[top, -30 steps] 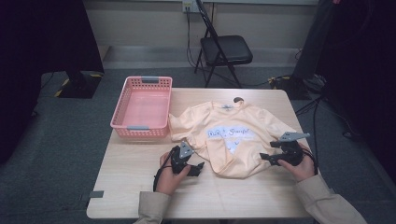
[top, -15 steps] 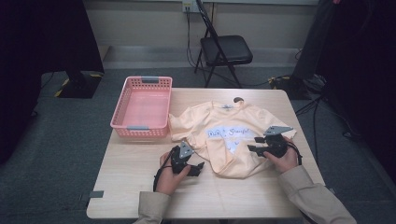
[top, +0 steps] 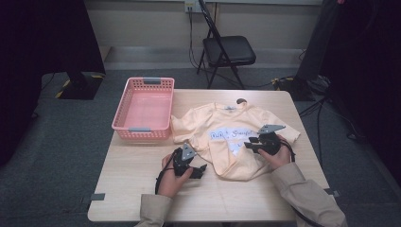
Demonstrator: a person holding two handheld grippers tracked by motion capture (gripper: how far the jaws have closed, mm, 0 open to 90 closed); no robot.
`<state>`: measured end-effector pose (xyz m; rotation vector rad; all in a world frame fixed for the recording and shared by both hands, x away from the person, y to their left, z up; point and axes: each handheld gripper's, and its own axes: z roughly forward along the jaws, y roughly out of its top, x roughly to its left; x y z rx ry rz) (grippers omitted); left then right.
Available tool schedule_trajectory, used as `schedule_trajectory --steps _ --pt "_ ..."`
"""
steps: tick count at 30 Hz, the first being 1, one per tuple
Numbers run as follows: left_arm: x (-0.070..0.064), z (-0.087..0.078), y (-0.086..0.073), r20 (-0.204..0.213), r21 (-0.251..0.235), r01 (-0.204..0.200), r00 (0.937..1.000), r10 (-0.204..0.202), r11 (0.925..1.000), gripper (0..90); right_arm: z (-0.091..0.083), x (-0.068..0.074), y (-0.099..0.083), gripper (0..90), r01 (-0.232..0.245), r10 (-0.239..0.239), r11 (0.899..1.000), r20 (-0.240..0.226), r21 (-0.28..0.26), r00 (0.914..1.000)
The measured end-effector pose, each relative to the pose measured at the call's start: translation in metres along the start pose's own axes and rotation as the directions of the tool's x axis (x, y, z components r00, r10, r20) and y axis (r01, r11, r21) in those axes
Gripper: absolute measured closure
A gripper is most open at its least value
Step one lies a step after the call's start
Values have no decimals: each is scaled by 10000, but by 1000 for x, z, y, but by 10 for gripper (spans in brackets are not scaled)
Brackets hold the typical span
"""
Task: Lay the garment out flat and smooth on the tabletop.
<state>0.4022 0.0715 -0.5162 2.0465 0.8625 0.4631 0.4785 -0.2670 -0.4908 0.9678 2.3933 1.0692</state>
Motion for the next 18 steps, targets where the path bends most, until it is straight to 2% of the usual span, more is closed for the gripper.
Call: schedule_trajectory --steps 1,4,6,8,13,15,18 --pt "0 0 0 -3 -2 1 10000 -1 10000 149 2 0 -2 697 55 -55 9999 -17 115 10000" --pt "0 0 0 -4 -2 -1 10000 1 10000 149 3 0 -7 759 -143 139 9997 -213 -177 9997" --pt "0 0 0 -3 -1 -4 10000 4 10000 149 3 -1 -8 820 -85 79 9998 -300 -196 9995" --pt "0 0 0 -2 -4 1 10000 -1 10000 149 2 0 -7 844 -77 73 9999 -308 -137 9995" --pt "0 0 0 -2 0 3 10000 -3 10000 149 -1 -3 -8 862 -271 262 9994 -369 -228 9990" --pt "0 0 0 -4 -1 3 10000 -3 10000 149 -4 -4 -9 864 -466 448 9983 -498 -353 9978" --pt "0 0 0 -3 -1 -4 10000 4 10000 149 -8 -4 -10 867 -496 468 9978 -639 -438 9969"
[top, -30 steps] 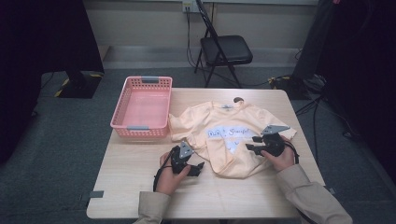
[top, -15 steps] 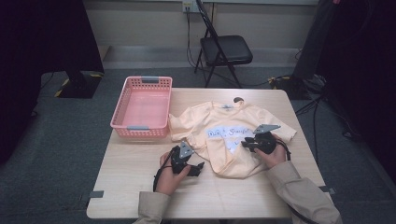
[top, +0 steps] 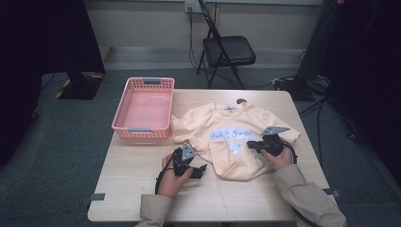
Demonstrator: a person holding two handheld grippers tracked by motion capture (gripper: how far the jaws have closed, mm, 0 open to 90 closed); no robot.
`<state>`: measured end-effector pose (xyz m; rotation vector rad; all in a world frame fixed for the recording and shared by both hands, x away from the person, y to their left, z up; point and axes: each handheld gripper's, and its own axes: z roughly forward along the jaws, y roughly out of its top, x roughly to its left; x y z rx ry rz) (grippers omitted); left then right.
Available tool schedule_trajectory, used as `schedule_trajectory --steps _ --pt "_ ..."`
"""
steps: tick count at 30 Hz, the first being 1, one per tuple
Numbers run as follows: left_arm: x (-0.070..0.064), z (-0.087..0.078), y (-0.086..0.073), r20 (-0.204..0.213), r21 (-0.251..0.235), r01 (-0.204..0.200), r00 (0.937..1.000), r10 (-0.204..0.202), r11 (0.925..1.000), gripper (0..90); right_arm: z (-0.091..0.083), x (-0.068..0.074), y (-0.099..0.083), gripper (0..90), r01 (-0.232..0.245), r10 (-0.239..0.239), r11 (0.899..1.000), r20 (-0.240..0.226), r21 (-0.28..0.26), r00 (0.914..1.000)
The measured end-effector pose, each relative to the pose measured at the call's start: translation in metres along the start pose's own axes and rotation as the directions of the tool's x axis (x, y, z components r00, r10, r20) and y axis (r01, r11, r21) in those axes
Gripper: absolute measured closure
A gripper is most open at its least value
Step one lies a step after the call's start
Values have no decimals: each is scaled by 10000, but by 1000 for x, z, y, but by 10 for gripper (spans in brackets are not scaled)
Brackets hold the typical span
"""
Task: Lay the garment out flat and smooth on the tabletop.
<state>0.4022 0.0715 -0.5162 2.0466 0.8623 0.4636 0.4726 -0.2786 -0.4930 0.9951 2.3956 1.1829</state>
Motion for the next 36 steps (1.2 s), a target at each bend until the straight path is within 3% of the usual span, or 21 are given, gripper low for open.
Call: schedule_trajectory --steps 11,18,36 --pt "0 0 0 -1 -2 2 10000 -2 10000 149 -17 4 -2 868 47 -63 9988 -316 -486 9995" --pt "0 0 0 0 -3 1 10000 -1 10000 149 -34 7 -14 870 -128 64 9954 -677 -948 9977" --pt "0 0 0 3 0 6 10000 -6 10000 149 -68 15 -37 870 -122 12 9909 -818 -1343 9966"
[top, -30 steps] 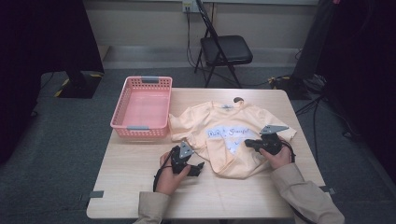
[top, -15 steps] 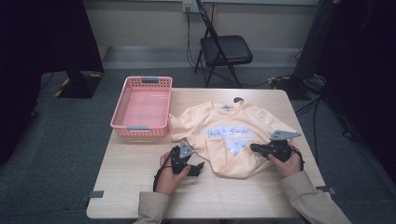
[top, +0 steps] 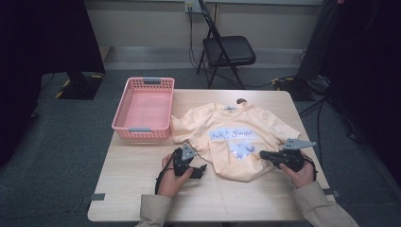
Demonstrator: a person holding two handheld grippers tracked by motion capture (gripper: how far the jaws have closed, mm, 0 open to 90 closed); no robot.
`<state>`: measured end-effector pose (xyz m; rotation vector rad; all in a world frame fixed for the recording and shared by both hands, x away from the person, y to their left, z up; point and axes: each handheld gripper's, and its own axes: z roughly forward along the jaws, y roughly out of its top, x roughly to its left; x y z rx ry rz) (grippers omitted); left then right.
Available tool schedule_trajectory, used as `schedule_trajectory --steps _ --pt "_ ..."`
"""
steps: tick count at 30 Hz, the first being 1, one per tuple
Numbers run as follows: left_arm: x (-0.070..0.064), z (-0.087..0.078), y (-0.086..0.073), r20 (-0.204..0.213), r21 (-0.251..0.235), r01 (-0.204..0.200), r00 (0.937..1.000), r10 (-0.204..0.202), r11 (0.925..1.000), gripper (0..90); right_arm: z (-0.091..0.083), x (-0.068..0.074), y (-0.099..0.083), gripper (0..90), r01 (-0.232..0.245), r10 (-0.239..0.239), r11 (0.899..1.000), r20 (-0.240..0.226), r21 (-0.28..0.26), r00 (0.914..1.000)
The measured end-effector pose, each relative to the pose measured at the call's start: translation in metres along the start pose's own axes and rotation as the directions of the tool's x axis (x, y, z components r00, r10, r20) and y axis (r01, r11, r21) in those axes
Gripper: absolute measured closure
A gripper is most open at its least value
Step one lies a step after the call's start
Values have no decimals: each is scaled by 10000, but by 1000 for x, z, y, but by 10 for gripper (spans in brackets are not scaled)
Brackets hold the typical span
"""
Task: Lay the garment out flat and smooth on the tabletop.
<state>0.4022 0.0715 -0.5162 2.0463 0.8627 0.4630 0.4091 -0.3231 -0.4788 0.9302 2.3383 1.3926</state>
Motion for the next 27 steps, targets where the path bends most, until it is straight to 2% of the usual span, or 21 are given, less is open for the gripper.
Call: schedule_trajectory --steps 6,10,19,27 --pt "0 0 0 -3 13 -14 10000 14 10000 149 -9 3 -2 869 -75 74 9998 -36 -203 10000" --pt "0 0 0 -3 0 -3 10000 3 10000 149 -13 6 -5 869 -142 142 9999 -11 -79 9999" --pt "0 0 0 -3 3 -5 10000 5 10000 149 -23 12 -10 869 -301 297 9993 -188 -222 9994" --pt "0 0 0 1 10 -18 10000 18 10000 149 -31 18 -12 868 -232 220 9993 -382 -297 9990"
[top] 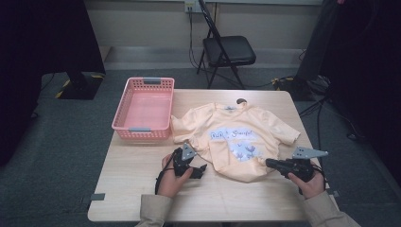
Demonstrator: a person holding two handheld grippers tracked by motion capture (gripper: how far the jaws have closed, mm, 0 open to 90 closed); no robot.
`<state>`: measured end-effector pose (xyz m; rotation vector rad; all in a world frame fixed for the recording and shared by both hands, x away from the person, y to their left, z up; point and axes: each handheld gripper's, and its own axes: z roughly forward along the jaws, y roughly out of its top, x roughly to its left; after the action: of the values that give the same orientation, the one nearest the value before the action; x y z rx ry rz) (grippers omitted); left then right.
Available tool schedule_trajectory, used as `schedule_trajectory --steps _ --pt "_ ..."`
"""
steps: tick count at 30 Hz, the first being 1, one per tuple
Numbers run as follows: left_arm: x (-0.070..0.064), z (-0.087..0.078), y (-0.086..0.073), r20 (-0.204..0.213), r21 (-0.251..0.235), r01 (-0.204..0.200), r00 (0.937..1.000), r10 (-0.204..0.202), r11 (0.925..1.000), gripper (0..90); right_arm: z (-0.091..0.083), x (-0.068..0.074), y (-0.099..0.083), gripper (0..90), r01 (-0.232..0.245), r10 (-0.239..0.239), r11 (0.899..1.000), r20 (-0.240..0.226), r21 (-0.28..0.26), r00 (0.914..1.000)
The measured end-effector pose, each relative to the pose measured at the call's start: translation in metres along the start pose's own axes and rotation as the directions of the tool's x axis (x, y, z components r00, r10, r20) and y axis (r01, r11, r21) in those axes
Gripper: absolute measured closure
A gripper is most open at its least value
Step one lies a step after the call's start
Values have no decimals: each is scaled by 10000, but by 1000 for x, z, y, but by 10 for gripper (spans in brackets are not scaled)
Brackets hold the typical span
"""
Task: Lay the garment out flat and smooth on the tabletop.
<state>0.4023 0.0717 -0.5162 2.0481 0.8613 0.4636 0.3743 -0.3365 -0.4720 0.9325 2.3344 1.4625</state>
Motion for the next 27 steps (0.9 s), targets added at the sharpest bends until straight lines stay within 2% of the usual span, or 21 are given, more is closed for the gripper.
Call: schedule_trajectory --steps 8,22,27 --pt "0 0 0 -1 0 2 10000 -2 10000 149 -10 9 -4 868 -85 82 9998 -132 -205 9999" --pt "0 0 0 0 6 -4 10000 4 10000 149 -29 18 -12 865 -137 132 9997 -280 -209 9995" --pt "0 0 0 0 8 0 10000 0 10000 149 -41 24 -18 866 -110 102 9997 -393 -198 9992"
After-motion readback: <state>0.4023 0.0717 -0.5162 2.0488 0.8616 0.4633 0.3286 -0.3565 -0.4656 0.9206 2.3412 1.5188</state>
